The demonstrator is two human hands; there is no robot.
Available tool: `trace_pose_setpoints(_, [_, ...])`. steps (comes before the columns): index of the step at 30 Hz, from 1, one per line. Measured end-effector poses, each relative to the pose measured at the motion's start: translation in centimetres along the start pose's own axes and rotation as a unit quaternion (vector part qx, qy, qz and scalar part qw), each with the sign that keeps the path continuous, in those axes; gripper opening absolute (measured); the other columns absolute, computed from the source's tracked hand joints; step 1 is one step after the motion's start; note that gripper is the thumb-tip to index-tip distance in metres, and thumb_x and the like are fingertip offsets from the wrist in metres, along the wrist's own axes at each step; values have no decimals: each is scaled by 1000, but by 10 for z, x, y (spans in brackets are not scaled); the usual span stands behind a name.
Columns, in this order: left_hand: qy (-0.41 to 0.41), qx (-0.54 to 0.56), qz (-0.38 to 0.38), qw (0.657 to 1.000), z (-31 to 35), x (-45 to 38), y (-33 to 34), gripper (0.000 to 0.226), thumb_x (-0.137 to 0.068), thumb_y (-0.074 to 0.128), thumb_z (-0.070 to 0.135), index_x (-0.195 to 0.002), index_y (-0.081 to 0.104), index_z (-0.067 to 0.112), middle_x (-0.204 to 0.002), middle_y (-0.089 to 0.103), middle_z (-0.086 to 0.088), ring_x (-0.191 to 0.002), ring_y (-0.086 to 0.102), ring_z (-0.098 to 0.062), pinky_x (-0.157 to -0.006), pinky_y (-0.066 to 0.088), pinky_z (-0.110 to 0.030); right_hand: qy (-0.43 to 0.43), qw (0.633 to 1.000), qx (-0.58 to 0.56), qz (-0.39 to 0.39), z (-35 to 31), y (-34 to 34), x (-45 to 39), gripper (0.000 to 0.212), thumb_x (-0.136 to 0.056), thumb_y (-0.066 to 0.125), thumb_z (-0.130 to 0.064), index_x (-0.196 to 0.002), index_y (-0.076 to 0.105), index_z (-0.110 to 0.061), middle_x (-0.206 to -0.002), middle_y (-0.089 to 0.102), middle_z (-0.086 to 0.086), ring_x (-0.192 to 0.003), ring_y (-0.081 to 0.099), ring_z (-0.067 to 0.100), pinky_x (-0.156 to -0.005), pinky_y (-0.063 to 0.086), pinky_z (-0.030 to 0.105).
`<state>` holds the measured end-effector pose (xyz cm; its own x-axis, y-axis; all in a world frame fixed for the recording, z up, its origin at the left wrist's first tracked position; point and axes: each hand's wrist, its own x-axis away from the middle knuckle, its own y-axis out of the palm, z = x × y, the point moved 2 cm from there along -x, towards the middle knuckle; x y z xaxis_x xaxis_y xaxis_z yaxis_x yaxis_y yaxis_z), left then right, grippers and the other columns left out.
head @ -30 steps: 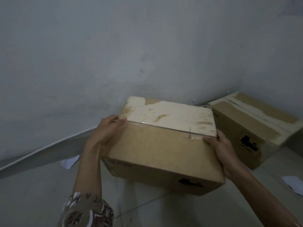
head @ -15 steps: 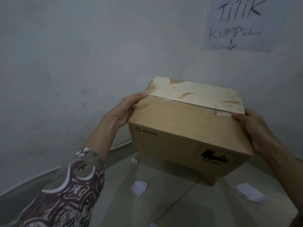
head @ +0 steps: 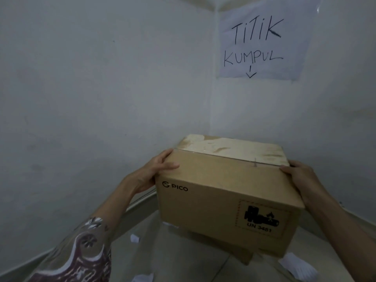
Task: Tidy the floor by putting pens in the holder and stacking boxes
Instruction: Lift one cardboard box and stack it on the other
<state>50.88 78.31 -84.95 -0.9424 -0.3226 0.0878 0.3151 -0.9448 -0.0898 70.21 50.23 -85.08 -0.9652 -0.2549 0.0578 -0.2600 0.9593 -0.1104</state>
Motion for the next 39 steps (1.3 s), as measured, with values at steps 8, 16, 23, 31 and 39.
trace_pose_setpoints(8, [55, -45, 58, 996, -70, 33, -6, 72, -52, 85, 43, -116, 55, 28, -104, 69, 23, -101, 64, 1, -77, 56, -15, -26, 977, -212, -23, 49, 0, 69, 38, -91, 41, -48, -114, 62, -25, -110, 65, 3, -86, 63, 16, -68, 45, 35])
trace_pose_setpoints(16, [84, -1, 223, 971, -67, -11, 9, 25, -84, 64, 12, -109, 59, 9, -102, 66, -1, -81, 63, -4, -55, 52, -12, -165, 980, -109, -24, 77, 24, 84, 69, -76, 59, -55, -138, 34, -41, -130, 54, -15, -113, 53, -4, -97, 47, 37])
trace_pose_setpoints(23, [33, -41, 199, 979, -70, -70, 20, 77, -91, 40, 51, -149, 7, 13, -155, 24, -4, -139, 29, -23, -113, 30, -40, -233, 971, -47, -20, 74, 50, 51, 75, -78, 42, -61, -143, 9, -46, -151, 29, -12, -137, 31, 6, -113, 30, 44])
trace_pose_setpoints(31, [-3, -78, 116, 990, -67, -96, 13, 90, -86, 39, 60, -149, -8, 16, -158, 9, 0, -145, 17, -21, -118, 22, -45, -248, 968, -27, -24, 83, 55, 21, 73, -79, 42, -64, -140, 4, -52, -152, 24, -10, -140, 26, 12, -112, 27, 53])
trace_pose_setpoints(39, [13, -61, 122, 991, -79, -82, 15, 65, -93, 38, 48, -148, 17, 21, -153, 27, 3, -140, 29, -20, -115, 27, -45, -240, 971, -14, -13, 105, 59, 22, 72, -83, 40, -61, -143, 2, -47, -154, 21, -12, -141, 23, 9, -115, 24, 50])
